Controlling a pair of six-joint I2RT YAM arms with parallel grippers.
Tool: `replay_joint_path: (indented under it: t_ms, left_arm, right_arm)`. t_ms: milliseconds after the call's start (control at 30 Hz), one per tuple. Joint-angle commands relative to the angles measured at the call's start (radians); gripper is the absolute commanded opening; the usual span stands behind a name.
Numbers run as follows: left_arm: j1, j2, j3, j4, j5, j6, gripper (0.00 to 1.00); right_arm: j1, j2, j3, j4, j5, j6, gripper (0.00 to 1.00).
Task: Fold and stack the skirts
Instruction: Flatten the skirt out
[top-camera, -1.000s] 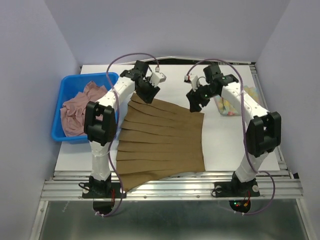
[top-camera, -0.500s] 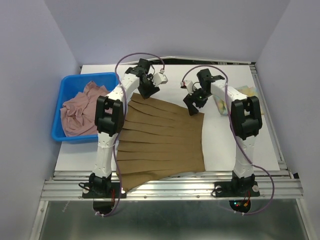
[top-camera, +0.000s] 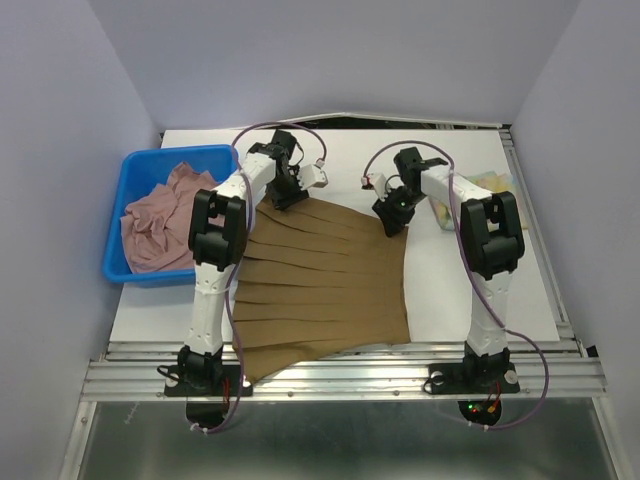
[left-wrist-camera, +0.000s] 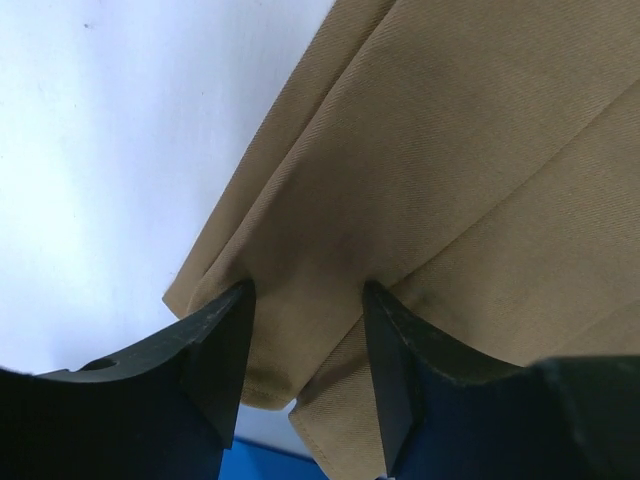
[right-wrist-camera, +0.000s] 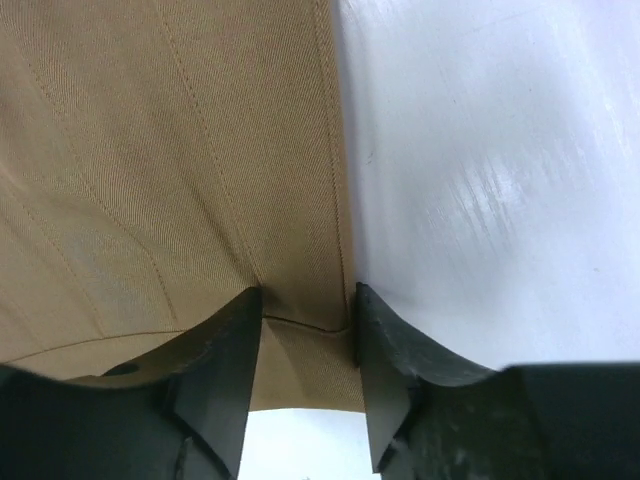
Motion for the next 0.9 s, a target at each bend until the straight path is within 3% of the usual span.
replay_joint_path:
  t_ms: [0, 67, 100, 167, 267, 300, 400, 533, 633, 700, 800, 867]
  left_arm:
    - [0.008, 0.006, -0.039, -0.029, 0.001, 0.039, 0.54]
    - [0.009, 0.008, -0.039, -0.029, 0.008, 0.04, 0.48]
    - [0.009, 0.008, -0.036, -0.031, 0.011, 0.043, 0.39]
    - [0.009, 0.011, -0.024, -0.025, 0.015, 0.045, 0.3]
    - [0.012, 0.025, 0.025, -0.009, 0.008, 0.023, 0.12]
    - [0.012, 0.029, 0.063, -0.003, 0.002, 0.014, 0.0]
    - [0.021, 0.06, 0.141, 0.05, -0.025, -0.07, 0.0]
    - [0.04, 0.094, 0.302, 0.185, -0.077, -0.19, 0.0]
    - [0.043, 0.091, 0.345, 0.183, -0.062, -0.17, 0.0]
    - [0.037, 0.077, 0.346, 0.112, 0.025, -0.085, 0.0]
    - [0.037, 0.03, 0.239, 0.037, 0.099, -0.044, 0.08]
    - [0.034, -0.007, 0.185, 0.04, 0.105, -0.043, 0.05]
  right_arm:
    - [-0.004, 0.016, -0.041, -0.009, 0.019, -0.029, 0.4]
    - [-0.004, 0.016, -0.039, -0.009, 0.019, -0.029, 0.36]
    - [-0.004, 0.016, -0.038, -0.009, 0.019, -0.028, 0.33]
    - [-0.004, 0.015, -0.033, -0.009, 0.021, -0.025, 0.27]
    - [-0.004, 0.008, -0.024, -0.009, 0.028, -0.009, 0.13]
    - [-0.013, 0.008, -0.013, -0.006, 0.03, 0.004, 0.03]
    - [-0.027, 0.016, 0.025, 0.033, 0.047, 0.081, 0.01]
    - [-0.093, 0.068, 0.218, 0.073, 0.096, 0.173, 0.01]
    - [-0.124, 0.102, 0.309, 0.064, 0.093, 0.181, 0.01]
    - [-0.124, 0.104, 0.335, 0.036, 0.073, 0.135, 0.01]
    - [-0.124, 0.1, 0.31, -0.019, 0.001, 0.081, 0.01]
    - [-0.124, 0.097, 0.278, -0.024, -0.028, 0.054, 0.01]
